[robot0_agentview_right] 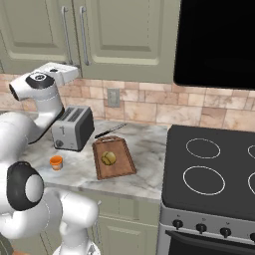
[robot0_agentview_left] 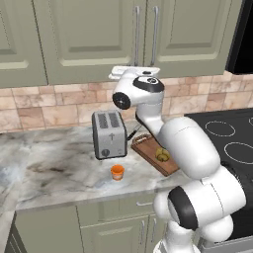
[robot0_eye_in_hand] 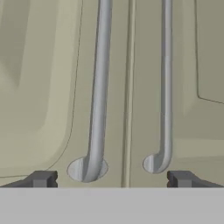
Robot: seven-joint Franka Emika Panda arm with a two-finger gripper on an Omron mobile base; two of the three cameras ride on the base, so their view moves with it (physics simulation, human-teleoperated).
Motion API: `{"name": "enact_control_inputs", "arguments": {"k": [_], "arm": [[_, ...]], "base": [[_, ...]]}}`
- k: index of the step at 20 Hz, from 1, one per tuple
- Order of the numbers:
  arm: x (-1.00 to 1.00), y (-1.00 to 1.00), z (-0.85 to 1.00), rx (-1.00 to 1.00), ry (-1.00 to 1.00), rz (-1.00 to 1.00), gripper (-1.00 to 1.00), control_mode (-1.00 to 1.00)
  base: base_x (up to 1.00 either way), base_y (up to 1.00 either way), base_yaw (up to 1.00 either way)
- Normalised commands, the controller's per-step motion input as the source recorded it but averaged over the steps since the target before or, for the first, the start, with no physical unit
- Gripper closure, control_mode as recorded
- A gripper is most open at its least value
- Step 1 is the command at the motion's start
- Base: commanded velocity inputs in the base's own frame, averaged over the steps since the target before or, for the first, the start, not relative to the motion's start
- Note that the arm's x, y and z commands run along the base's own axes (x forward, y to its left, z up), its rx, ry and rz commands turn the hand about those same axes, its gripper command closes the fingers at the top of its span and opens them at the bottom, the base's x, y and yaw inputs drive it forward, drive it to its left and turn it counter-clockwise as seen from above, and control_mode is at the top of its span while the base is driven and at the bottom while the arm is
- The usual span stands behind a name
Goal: Pick the bread, place it on the cutting board, pick the jam, place it on the counter, and close the cabinet.
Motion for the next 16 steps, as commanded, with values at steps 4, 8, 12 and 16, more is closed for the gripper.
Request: {"name": "enact_control_inputs", "arguments": {"k": [4, 8, 12, 16], "arm": [[0.27, 0.0, 0.0, 0.0, 0.0, 0.03, -1.0, -1.0], [0.24, 0.0, 0.0, 0.0, 0.0, 0.03, -1.0, -1.0], [0.23, 0.0, 0.0, 0.0, 0.02, 0.03, -1.0, -1.0], [0.21, 0.0, 0.0, 0.0, 0.03, 0.03, -1.0, -1.0]], "base": [[0.0, 0.0, 0.0], [0.0, 0.0, 0.0], [0.0, 0.0, 0.0], [0.0, 0.0, 0.0]]}}
